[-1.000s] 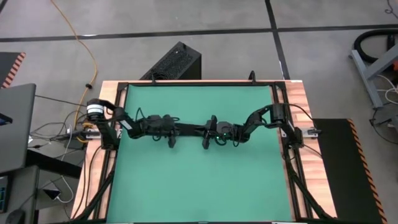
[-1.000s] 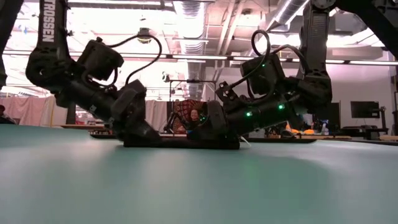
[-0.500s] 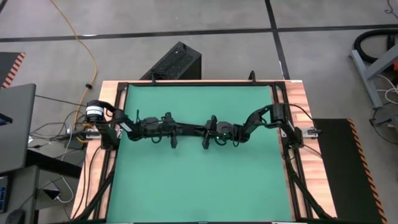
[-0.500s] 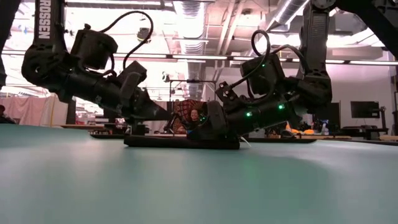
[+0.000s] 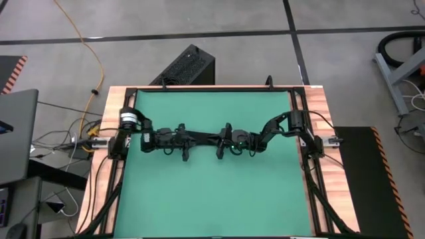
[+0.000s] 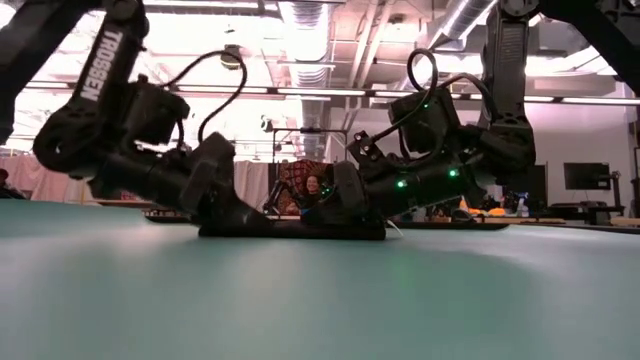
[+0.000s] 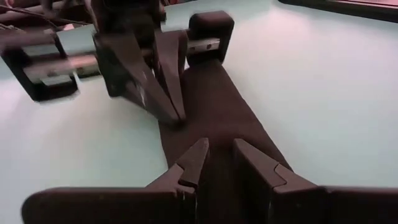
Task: Roll napkin
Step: Roll the black table napkin
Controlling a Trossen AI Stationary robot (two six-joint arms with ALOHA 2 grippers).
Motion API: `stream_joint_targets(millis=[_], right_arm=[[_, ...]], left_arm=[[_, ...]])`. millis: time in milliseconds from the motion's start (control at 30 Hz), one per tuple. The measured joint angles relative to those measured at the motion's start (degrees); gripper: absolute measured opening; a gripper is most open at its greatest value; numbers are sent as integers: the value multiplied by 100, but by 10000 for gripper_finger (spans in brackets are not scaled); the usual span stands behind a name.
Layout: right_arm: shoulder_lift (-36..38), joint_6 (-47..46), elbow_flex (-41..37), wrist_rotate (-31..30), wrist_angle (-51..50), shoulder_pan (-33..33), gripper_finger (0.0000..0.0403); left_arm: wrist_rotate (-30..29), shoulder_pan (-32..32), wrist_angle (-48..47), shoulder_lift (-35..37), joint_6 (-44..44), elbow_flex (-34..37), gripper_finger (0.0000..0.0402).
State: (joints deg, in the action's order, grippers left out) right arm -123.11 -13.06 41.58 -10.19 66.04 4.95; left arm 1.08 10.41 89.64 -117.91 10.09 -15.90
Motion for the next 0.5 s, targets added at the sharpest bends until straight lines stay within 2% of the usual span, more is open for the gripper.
stream_joint_targets(millis=[167,500], right_arm=[[0,2,0,-1,-23,-1,98],[11,2,4,-8,-231,-28,98]], left_arm=[[-396,-129,27,-510,7,-17,0],[-758,-264,25,-557,101,-24,0]])
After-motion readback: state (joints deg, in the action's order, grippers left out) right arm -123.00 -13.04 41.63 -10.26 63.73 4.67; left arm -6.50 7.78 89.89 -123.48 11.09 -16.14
